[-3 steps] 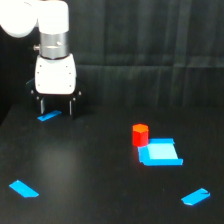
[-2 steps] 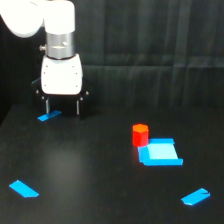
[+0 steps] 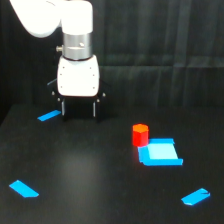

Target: Pick up the red object from the table

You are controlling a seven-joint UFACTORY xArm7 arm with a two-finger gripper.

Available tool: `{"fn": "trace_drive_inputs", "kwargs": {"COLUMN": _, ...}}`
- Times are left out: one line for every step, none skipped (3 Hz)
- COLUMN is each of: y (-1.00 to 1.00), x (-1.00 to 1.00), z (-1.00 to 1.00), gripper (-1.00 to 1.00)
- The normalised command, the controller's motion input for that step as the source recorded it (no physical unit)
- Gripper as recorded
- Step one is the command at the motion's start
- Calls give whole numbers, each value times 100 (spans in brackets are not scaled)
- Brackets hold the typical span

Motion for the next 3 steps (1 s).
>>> {"fn": "trace_drive_inputs", "kwargs": {"y": -4, "x": 92, "z": -30, "gripper": 98}}
{"fn": "trace_drive_inputs", "kwargs": {"y": -49, "x": 94, "z": -40, "gripper": 100}}
{"fn": "trace_drive_inputs", "kwargs": {"y": -46, "x": 90, "z": -39, "gripper": 100}}
